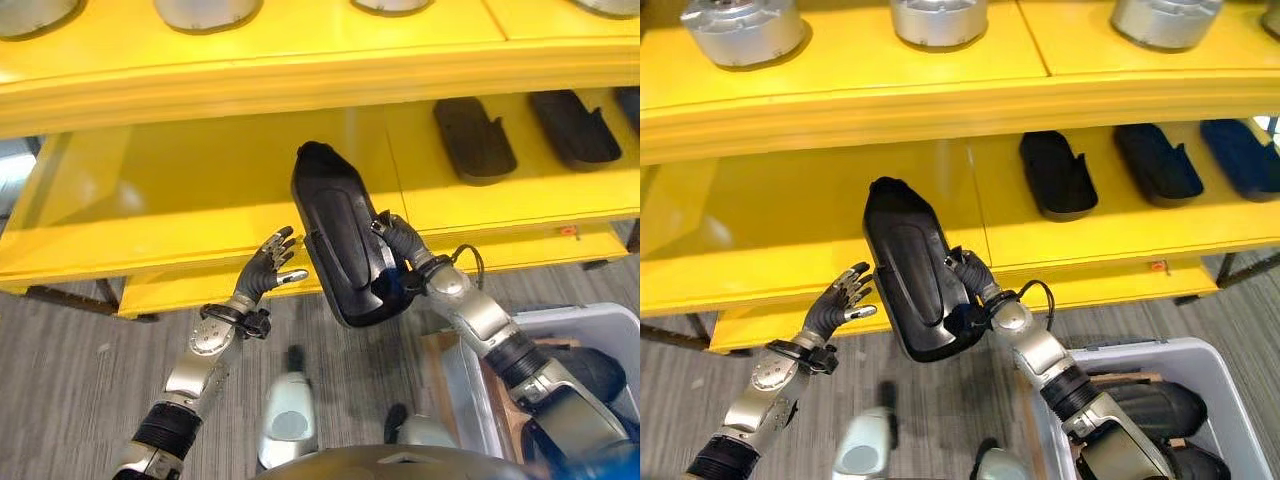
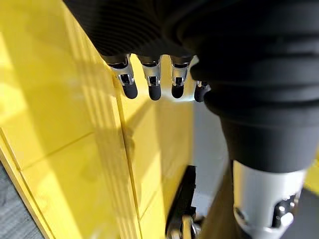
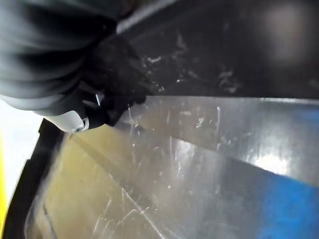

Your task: Move parts from the plastic box to the shelf.

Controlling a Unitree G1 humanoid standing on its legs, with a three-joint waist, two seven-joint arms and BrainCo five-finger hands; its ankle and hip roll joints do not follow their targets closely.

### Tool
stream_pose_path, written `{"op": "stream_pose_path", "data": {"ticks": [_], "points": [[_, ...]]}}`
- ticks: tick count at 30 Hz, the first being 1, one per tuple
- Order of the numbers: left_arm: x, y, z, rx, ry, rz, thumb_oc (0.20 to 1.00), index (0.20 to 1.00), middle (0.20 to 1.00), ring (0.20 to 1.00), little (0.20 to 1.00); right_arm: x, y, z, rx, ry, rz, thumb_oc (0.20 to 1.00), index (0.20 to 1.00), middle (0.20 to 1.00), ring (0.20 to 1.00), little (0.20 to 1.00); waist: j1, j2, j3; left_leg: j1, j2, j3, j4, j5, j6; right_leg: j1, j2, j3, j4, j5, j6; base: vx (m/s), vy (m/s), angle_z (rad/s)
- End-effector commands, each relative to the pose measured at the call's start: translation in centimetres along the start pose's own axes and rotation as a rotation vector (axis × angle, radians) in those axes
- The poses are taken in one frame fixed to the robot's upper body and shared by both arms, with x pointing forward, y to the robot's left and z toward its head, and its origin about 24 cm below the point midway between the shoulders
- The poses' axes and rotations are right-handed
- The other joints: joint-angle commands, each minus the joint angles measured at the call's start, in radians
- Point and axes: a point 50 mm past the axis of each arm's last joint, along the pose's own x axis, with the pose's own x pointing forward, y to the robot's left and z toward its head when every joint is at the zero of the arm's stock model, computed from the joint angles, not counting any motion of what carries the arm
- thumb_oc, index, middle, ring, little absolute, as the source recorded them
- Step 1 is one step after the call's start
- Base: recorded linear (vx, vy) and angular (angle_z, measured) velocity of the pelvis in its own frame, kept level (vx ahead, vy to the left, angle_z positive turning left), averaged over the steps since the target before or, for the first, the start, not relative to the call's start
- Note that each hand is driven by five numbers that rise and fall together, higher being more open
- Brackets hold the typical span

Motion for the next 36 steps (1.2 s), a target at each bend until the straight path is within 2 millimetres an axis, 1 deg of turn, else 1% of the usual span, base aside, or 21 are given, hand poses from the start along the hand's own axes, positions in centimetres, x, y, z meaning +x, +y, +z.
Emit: {"op": "stream_pose_path", "data": {"ticks": [1, 3, 5, 7, 8, 9, 10, 13, 14, 19, 22, 26, 32, 36], "points": [[0.1, -1.1, 1.6, 0.019, -0.112, -0.04, 1.0, 1.0, 1.0, 1.0, 1.0, -0.1, -0.5, 2.8, 0.092, -0.161, -0.022, 0.2, 0.2, 0.2, 0.2, 0.2, 0.023, 0.059, -0.04, 0.16, 0.047, 0.031, -0.142, 0.079, -0.085, -0.158, -0.054, -0.031, 0.061, 0.094, 0.03, 0.06, 0.387, 0.43], [-0.4, -0.6, 1.2, 0.014, -0.076, -0.019, 1.0, 1.0, 1.0, 1.0, 1.0, -0.7, -0.7, 2.0, 0.121, -0.152, -0.057, 0.2, 0.2, 0.2, 0.2, 0.2, 0.025, 0.061, -0.04, 0.186, 0.005, 0.029, -0.147, 0.046, -0.069, -0.132, -0.075, -0.023, 0.031, 0.131, 0.065, 0.1, 0.259, 0.36], [-0.7, -0.3, 1.0, 0.014, -0.063, -0.008, 1.0, 1.0, 1.0, 1.0, 1.0, -0.8, -0.7, 2.1, 0.119, -0.161, -0.078, 0.2, 0.2, 0.2, 0.2, 0.2, 0.03, 0.055, -0.044, 0.198, -0.01, 0.03, -0.153, 0.033, -0.062, -0.112, -0.087, -0.025, 0.001, 0.156, 0.077, 0.09, 0.119, 0.32], [-1.3, 0.0, 0.9, 0.019, -0.056, 0.004, 1.0, 1.0, 1.0, 1.0, 1.0, -0.9, -0.8, 2.1, 0.119, -0.167, -0.103, 0.2, 0.2, 0.2, 0.2, 0.2, 0.045, 0.047, -0.05, 0.208, -0.024, 0.034, -0.161, 0.023, -0.052, -0.092, -0.103, -0.039, -0.038, 0.186, 0.09, 0.07, 0.042, 0.22], [-1.6, 0.3, 0.9, 0.025, -0.054, 0.011, 1.0, 1.0, 1.0, 1.0, 1.0, -0.8, -0.9, 2.2, 0.12, -0.17, -0.118, 0.2, 0.2, 0.2, 0.2, 0.2, 0.056, 0.041, -0.053, 0.211, -0.028, 0.037, -0.167, 0.019, -0.047, -0.084, -0.112, -0.049, -0.056, 0.2, 0.098, 0.05, 0.018, 0.33], [-1.6, 0.3, 0.9, 0.024, -0.054, 0.015, 1.0, 1.0, 1.0, 1.0, 1.0, -0.8, -0.9, 2.2, 0.119, -0.17, -0.119, 0.2, 0.2, 0.2, 0.2, 0.2, 0.057, 0.04, -0.054, 0.212, -0.029, 0.038, -0.168, 0.019, -0.047, -0.082, -0.113, -0.05, -0.06, 0.202, 0.099, 0.05, 0.006, 0.4], [-2.0, 0.5, 0.9, 0.022, -0.052, 0.03, 1.0, 1.0, 1.0, 1.0, 1.0, -0.7, -1.1, 2.3, 0.127, -0.173, -0.132, 0.2, 0.2, 0.2, 0.2, 0.2, 0.073, 0.032, -0.054, 0.215, -0.027, 0.047, -0.175, 0.019, -0.047, -0.071, -0.12, -0.067, -0.081, 0.214, 0.109, 0.04, -0.011, 0.31], [-2.4, 0.8, 0.8, 0.001, -0.05, 0.046, 1.0, 1.0, 1.0, 1.0, 1.0, -0.6, -1.6, 2.8, 0.127, -0.19, -0.149, 0.2, 0.2, 0.2, 0.2, 0.2, 0.091, 0.024, -0.051, 0.216, -0.019, 0.058, -0.181, 0.022, -0.05, -0.062, -0.125, -0.085, -0.098, 0.219, 0.119, 0.03, -0.044, 0.12], [-2.5, 0.9, 1.0, 0.003, -0.049, 0.039, 1.0, 1.0, 1.0, 1.0, 1.0, -0.5, -1.9, 3.3, 0.122, -0.205, -0.161, 0.2, 0.2, 0.2, 0.2, 0.2, 0.103, 0.019, -0.046, 0.213, -0.013, 0.059, -0.184, 0.025, -0.054, -0.056, -0.122, -0.095, -0.101, 0.211, 0.122, 0.01, -0.074, 0.07], [-2.3, 0.5, 0.9, 0.013, -0.032, -0.008, 1.0, 1.0, 1.0, 1.0, 1.0, 0.3, -3.1, 5.0, 0.119, -0.225, -0.189, 0.2, 0.2, 0.2, 0.2, 0.2, 0.131, 0.013, -0.03, 0.179, 0.006, 0.046, -0.183, 0.05, -0.069, -0.055, -0.106, -0.114, -0.101, 0.194, 0.122, -0.02, -0.066, 0.03], [-2.2, 0.0, 0.6, 0.018, -0.016, -0.037, 1.0, 1.0, 1.0, 1.0, 1.0, 0.8, -3.6, 5.3, 0.127, -0.218, -0.213, 0.2, 0.2, 0.2, 0.2, 0.2, 0.137, 0.015, -0.026, 0.171, 0.01, 0.041, -0.178, 0.057, -0.073, -0.047, -0.098, -0.115, -0.1, 0.186, 0.115, 0.02, -0.043, 0.05], [-2.1, -0.3, 0.4, 0.022, 0.007, -0.057, 1.0, 1.0, 1.0, 1.0, 1.0, 1.1, -4.3, 5.3, 0.141, -0.198, -0.253, 0.2, 0.2, 0.2, 0.2, 0.2, 0.134, 0.017, -0.024, 0.163, 0.012, 0.039, -0.164, 0.056, -0.074, -0.046, -0.093, -0.11, -0.091, 0.176, 0.109, 0.03, -0.02, 0.01], [-1.9, -0.4, 0.0, 0.014, 0.03, -0.063, 1.0, 1.0, 1.0, 1.0, 1.0, 1.6, -5.3, 5.3, 0.113, -0.179, -0.276, 0.2, 0.2, 0.2, 0.2, 0.2, 0.127, 0.023, -0.02, 0.151, 0.019, 0.043, -0.144, 0.056, -0.076, -0.054, -0.088, -0.096, -0.083, 0.175, 0.104, 0.01, 0.0, 0.0], [-1.5, -0.6, 0.1, 0.015, 0.036, -0.079, 1.0, 1.0, 1.0, 1.0, 1.0, 2.0, -5.9, 6.1, 0.113, -0.191, -0.264, 0.2, 0.2, 0.2, 0.2, 0.2, 0.124, 0.028, -0.01, 0.142, 0.023, 0.045, -0.133, 0.055, -0.077, -0.067, -0.089, -0.089, -0.072, 0.173, 0.102, 0.0, 0.0, 0.0]]}}
